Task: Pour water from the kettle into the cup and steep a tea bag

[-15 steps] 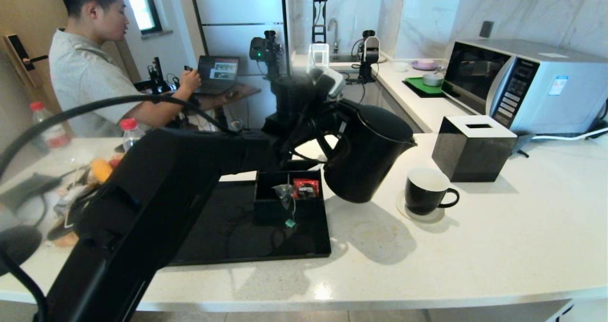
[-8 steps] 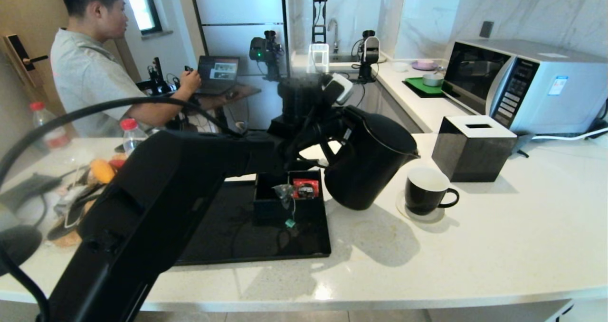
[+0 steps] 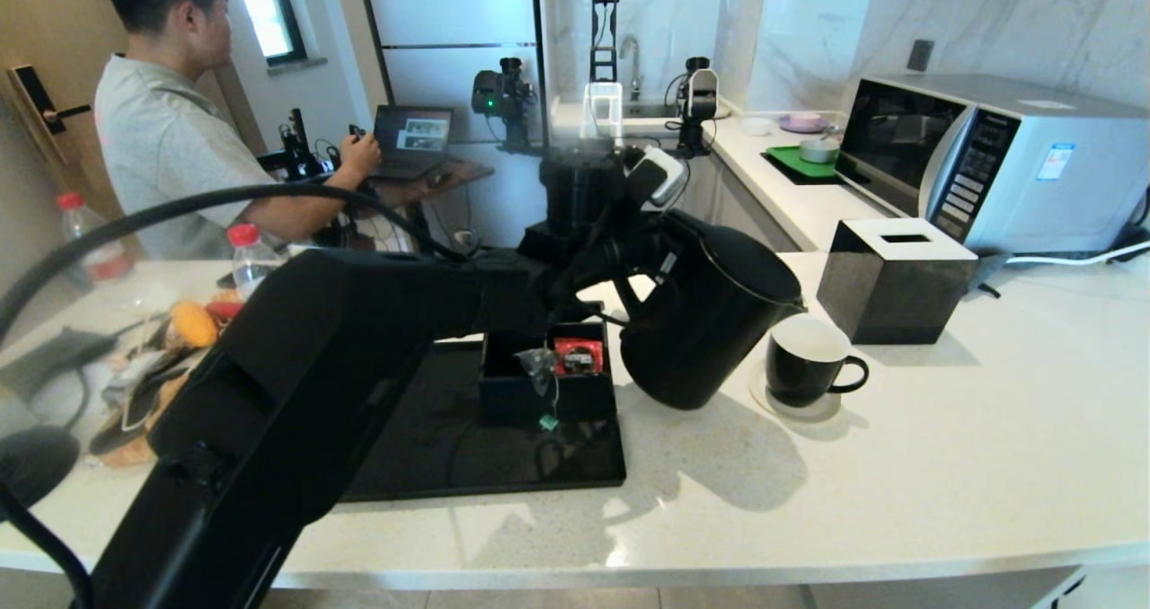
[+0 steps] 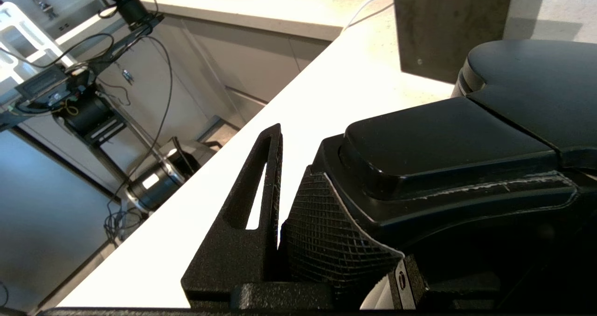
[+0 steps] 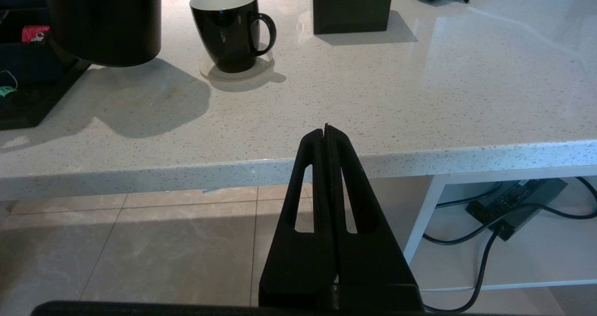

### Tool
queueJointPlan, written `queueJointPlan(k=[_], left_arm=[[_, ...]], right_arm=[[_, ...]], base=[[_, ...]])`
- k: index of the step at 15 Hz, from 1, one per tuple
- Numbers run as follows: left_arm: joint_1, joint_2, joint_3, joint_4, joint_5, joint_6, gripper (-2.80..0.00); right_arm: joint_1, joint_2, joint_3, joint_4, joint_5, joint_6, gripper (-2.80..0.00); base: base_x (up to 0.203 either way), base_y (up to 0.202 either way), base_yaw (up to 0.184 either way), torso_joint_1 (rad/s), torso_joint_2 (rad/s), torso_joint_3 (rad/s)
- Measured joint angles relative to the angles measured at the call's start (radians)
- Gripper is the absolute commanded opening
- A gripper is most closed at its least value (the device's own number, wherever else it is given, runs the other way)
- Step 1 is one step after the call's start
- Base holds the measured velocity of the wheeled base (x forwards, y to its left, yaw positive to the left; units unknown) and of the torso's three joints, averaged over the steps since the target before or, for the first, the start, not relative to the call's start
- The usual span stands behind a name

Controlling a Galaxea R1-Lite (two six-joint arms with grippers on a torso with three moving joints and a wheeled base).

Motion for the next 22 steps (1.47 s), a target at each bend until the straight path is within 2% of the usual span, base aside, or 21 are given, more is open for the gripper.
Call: queueJointPlan(k=[2,6,9,18,22], left_arm=[[-0.005,-0.002,0.0,-0.001,0.013,0.003,-2.8],[-0.006,-0.01,0.0,0.002,0.044,0.048,-2.8],[-0.007,-0.013,0.0,0.003,0.086,0.067,-2.8],[-0.012,-0.01,0.0,0.029,0.105,0.127,-2.8],[-0.029,-0.01,0.0,0.031,0.143,0.138,-2.8]], right_arm=[[0.0,0.0,0.0,0.0,0.0,0.0,-2.8],[0.0,0.0,0.0,0.0,0.0,0.0,-2.8],[0.0,0.0,0.0,0.0,0.0,0.0,-2.8],[0.0,0.0,0.0,0.0,0.0,0.0,-2.8],[0.0,0.0,0.0,0.0,0.0,0.0,-2.8]], base=[[0.0,0.0,0.0,0.0,0.0,0.0],[0.0,0.0,0.0,0.0,0.0,0.0],[0.0,0.0,0.0,0.0,0.0,0.0],[0.0,0.0,0.0,0.0,0.0,0.0],[0.0,0.0,0.0,0.0,0.0,0.0]])
